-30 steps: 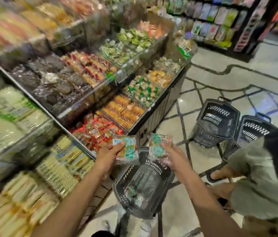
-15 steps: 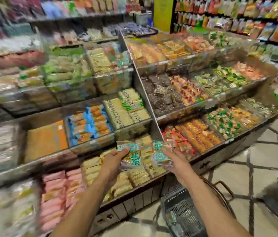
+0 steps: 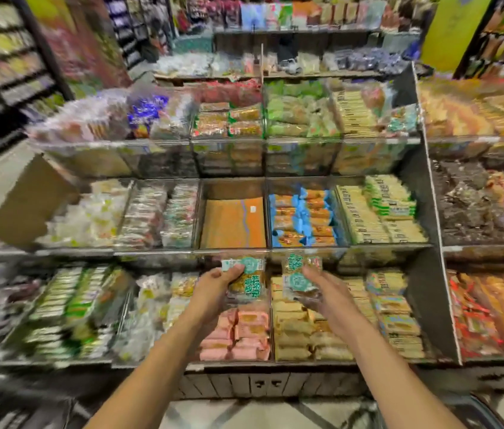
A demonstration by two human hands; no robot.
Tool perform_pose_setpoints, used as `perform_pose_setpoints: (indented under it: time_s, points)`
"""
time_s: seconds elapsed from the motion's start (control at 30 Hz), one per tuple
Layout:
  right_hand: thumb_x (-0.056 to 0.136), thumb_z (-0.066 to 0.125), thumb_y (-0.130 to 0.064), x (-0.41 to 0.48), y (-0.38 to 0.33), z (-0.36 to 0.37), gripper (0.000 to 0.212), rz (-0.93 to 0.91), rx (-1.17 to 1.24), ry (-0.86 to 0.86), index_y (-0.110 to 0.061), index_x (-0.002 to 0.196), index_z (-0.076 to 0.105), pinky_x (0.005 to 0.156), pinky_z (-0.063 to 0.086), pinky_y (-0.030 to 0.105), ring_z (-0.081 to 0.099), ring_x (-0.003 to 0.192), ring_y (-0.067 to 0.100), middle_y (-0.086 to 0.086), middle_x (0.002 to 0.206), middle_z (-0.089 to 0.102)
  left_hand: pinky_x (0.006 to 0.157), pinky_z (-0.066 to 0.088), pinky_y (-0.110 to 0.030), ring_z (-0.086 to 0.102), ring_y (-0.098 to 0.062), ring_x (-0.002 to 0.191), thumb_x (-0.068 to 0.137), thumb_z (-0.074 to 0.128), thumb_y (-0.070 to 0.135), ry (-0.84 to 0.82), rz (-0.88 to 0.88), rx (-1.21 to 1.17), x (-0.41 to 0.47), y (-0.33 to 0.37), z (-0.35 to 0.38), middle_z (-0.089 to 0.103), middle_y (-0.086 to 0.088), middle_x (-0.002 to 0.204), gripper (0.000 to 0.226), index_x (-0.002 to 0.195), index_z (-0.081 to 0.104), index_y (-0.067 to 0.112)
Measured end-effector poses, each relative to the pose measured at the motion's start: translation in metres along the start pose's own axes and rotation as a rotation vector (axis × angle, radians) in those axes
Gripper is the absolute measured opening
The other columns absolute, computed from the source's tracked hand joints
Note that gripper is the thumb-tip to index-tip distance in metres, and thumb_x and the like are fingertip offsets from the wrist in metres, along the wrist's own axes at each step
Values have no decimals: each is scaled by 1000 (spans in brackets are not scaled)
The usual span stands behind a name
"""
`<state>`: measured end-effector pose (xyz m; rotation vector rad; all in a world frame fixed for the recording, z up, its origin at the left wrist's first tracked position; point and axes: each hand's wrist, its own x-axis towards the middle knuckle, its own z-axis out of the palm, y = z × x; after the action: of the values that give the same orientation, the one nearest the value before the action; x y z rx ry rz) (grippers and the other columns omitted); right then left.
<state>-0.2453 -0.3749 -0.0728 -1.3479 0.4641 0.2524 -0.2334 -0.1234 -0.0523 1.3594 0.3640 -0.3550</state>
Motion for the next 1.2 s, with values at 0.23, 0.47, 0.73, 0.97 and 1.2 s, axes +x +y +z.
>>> perform_pose_setpoints:
  time_s: [0.23,0.47,0.73,0.97,1.2]
  points:
    - [59,87,-75,48,-4,83,92,-25,-126,-144,-31,136,64,118,37,50,50,137,18,-11,143,60,73,59,-38,75,-32,90,93,77,33,123,0,-34,17,22,-68,77,-20,109,55,128,62,-7]
    - [87,74,-60,103,-20,145,70,-10,-207,-233,-26,145,54,118,32,48,43,124,14,-9,137,53,62,55,-32,70,-21,70,95,76,32,279,23,9,52,49,-116,77,-15,94,46,117,67,-7]
    - [93,71,-55,151,-18,197,65,-20,-216,-288,-24,147,54,104,34,35,46,123,12,-14,130,55,102,52,-52,72,-30,108,87,81,38,408,40,-28,98,65,-170,79,-8,109,44,115,72,7]
    - [90,74,-56,172,-16,233,52,12,-185,-159,-30,134,62,105,36,40,49,123,16,-20,114,60,107,50,-51,69,-24,116,76,87,37,336,78,91,149,86,-205,69,-3,134,74,139,56,14]
    - [84,79,-58,181,-4,253,49,57,-103,-15,-36,121,57,118,37,47,50,126,15,-11,138,55,71,60,-34,78,-22,86,91,77,3,122,126,254,191,94,-220,80,-6,98,30,117,67,13]
